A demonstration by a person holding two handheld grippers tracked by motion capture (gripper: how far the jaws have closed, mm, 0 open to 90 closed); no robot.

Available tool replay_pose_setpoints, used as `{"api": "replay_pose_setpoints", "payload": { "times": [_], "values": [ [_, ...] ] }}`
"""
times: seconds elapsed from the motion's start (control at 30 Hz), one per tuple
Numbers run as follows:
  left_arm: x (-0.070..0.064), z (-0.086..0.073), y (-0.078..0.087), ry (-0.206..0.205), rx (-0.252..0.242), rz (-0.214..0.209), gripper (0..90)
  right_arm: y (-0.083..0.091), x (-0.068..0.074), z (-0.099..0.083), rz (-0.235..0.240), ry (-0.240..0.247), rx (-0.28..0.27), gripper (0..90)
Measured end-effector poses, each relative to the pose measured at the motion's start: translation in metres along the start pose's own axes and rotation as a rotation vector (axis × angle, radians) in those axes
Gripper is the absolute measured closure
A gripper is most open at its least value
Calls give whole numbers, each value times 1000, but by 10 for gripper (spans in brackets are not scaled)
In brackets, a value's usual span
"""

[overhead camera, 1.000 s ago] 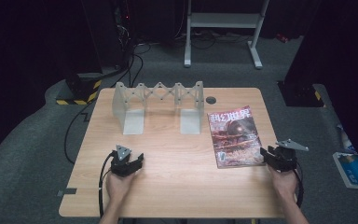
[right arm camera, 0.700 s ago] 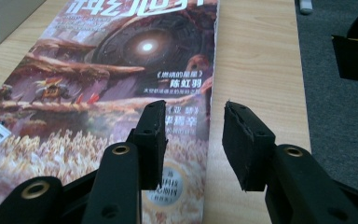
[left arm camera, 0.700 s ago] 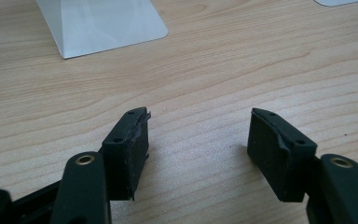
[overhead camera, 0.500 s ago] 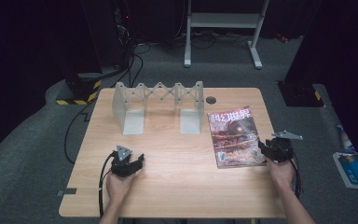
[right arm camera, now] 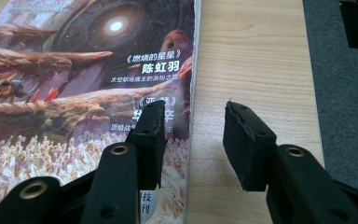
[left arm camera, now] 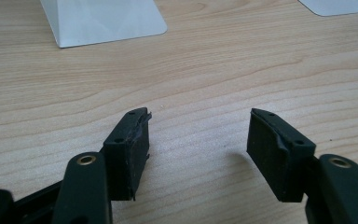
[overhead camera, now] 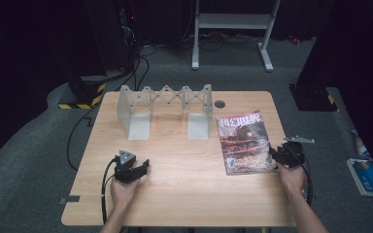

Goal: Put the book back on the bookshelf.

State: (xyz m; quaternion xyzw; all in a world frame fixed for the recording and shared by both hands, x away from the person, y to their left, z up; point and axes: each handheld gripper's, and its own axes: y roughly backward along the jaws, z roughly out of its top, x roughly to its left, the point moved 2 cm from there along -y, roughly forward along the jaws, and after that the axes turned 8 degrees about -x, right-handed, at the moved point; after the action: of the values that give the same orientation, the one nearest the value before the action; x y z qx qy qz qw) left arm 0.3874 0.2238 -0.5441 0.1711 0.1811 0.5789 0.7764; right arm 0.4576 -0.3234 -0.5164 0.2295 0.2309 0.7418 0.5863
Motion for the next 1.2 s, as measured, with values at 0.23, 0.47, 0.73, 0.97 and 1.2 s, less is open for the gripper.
{"api": "replay_pose_setpoints", "payload": {
  "times": [0.23,0.47,0.73,0.97,1.2],
  "values": [
    [-6,8,-1,-11,-2,-20,401,-6,3,-3,36,-3,22,560],
    [-26,14,-7,-29,32,-108,388,-9,-1,-5,53,-35,22,512],
    [-51,28,-17,-64,76,-128,385,-8,-2,-12,86,-39,-29,517],
    [-70,34,-26,-78,66,-150,393,-6,3,-14,99,-18,-28,532],
    [-86,41,-36,-108,103,-171,376,-5,6,-15,98,-14,-27,535]
  ]
}}
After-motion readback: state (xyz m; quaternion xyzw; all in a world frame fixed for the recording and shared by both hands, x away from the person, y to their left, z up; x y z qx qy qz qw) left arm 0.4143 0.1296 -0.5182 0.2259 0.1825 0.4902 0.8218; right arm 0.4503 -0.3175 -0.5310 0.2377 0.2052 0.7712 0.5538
